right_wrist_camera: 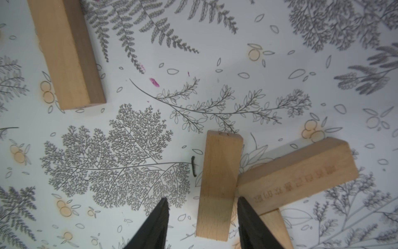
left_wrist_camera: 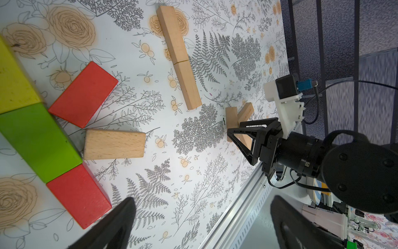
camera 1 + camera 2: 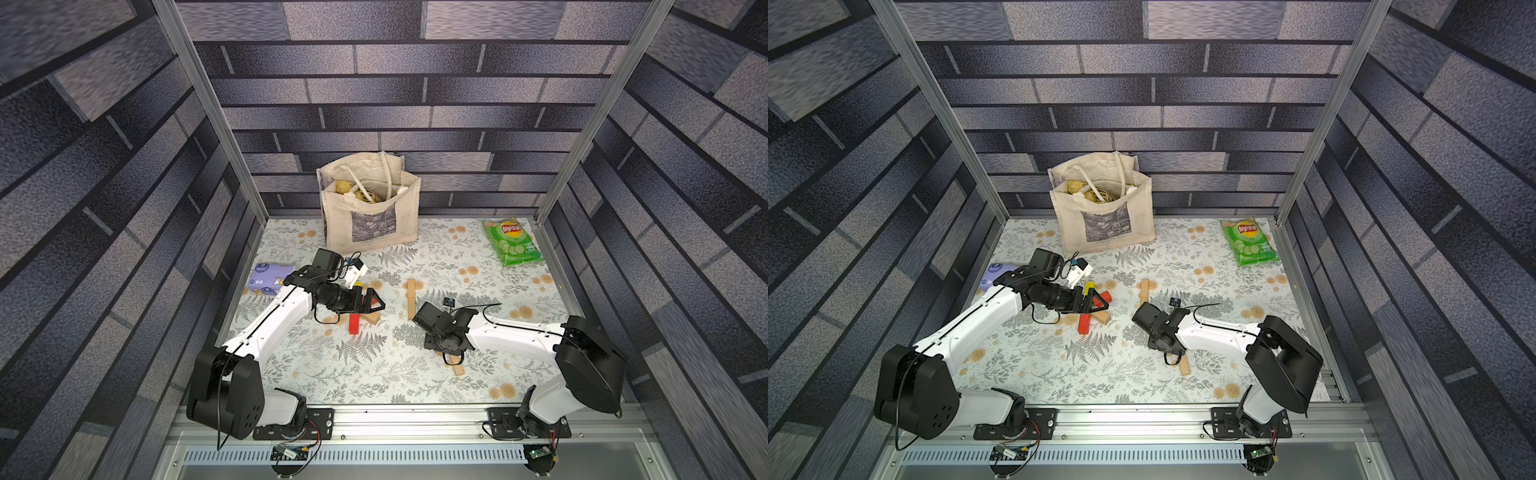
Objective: Assemble the letter k with building blocks
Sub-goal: Pick up the building block from the center of the board.
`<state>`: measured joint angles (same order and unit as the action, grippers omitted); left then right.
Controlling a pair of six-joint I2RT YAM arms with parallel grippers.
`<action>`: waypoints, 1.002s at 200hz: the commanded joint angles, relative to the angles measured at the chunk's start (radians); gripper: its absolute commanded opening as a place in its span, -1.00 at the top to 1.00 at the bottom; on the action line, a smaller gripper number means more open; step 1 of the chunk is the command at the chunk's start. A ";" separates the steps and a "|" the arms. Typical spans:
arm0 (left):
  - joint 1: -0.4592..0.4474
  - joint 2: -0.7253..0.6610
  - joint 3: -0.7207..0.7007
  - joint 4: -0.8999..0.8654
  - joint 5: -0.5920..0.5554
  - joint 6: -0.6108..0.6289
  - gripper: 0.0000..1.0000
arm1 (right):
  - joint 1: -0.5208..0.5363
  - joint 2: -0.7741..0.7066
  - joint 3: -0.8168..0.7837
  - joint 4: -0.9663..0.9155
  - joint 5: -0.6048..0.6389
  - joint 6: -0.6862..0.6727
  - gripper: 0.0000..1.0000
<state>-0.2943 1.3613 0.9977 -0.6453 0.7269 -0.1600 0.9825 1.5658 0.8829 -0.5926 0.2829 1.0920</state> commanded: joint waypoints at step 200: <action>-0.008 -0.016 0.025 -0.030 -0.012 0.037 -0.99 | -0.003 0.048 -0.022 0.006 -0.019 0.005 0.30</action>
<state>-0.2951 1.3613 0.9977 -0.6483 0.7242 -0.1566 0.9817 1.6043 0.8764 -0.5892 0.2642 1.0920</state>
